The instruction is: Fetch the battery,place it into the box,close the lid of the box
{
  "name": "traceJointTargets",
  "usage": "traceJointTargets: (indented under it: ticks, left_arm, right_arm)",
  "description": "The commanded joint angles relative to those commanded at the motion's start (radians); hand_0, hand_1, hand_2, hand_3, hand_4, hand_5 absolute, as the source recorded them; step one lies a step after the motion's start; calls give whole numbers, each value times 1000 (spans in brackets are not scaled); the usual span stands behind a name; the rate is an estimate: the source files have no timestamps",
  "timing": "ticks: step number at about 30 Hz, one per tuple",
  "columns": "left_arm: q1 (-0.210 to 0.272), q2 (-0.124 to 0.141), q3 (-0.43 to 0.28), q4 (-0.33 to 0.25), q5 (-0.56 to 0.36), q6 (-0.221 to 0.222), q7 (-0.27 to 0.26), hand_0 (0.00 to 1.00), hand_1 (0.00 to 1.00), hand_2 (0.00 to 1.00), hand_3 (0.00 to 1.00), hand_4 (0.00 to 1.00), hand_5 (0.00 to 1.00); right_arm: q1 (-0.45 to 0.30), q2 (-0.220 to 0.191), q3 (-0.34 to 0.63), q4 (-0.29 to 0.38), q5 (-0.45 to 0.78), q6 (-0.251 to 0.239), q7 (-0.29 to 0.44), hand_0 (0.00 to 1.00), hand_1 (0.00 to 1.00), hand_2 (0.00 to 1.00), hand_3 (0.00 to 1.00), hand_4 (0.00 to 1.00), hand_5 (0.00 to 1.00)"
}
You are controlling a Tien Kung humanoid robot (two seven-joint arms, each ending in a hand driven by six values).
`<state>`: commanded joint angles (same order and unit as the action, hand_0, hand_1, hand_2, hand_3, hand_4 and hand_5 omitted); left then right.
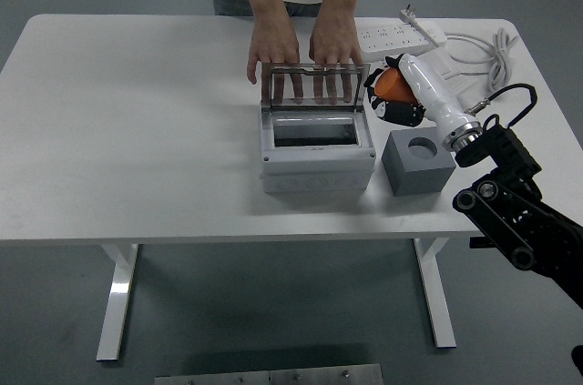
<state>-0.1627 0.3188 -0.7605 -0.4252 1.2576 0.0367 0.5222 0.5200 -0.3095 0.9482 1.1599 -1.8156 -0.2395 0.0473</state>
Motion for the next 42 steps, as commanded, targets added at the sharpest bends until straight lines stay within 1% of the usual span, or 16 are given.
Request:
traceJointTargets:
  ticks: [5, 8, 11, 16, 21, 27, 34, 38, 42]
  left_arm:
    - [-2, 1, -5, -1, 6, -3, 5, 632, 698, 573, 541, 500, 2]
    - [-3, 2, -9, -1, 8, -5, 8, 632, 698, 573, 541, 500, 2]
    - [-2, 2, -13, -2, 10, -8, 14, 632, 698, 573, 541, 500, 2]
    - [-1, 3, -21, -4, 14, -11, 25, 632, 698, 573, 541, 500, 2]
    - [-4, 5, -28, -4, 22, -15, 30, 632, 698, 573, 541, 500, 2]
    - [-7, 9, -38, -6, 35, -22, 39, 632, 698, 573, 541, 500, 2]
    - [-13, 11, -46, -7, 44, -30, 46, 632, 698, 573, 541, 500, 2]
    - [-17, 12, -51, -8, 52, -34, 48, 632, 698, 573, 541, 500, 2]
    - [-22, 14, -55, -8, 60, -37, 49, 632, 698, 573, 541, 500, 2]
  right_arm:
    - [40, 25, -58, -25, -110, 17, -71, 109, 191, 339, 313, 37, 2]
    - [68, 48, -99, -48, -175, 38, -122, 109, 191, 339, 313, 37, 2]
    - [93, 68, -134, -72, -212, 55, -162, 108, 191, 342, 313, 40, 2]
    - [127, 96, -178, -106, -232, 66, -198, 108, 191, 342, 313, 40, 2]
    - [161, 130, -209, -135, -235, 67, -213, 106, 191, 343, 311, 42, 2]
    - [197, 182, -233, -165, -232, 56, -217, 104, 191, 344, 311, 43, 2]
    - [218, 228, -253, -191, -225, 45, -214, 101, 190, 344, 310, 45, 2]
    - [228, 248, -265, -219, -215, 29, -207, 100, 190, 345, 311, 46, 2]
    - [234, 264, -275, -253, -196, 1, -191, 99, 190, 346, 313, 48, 2]
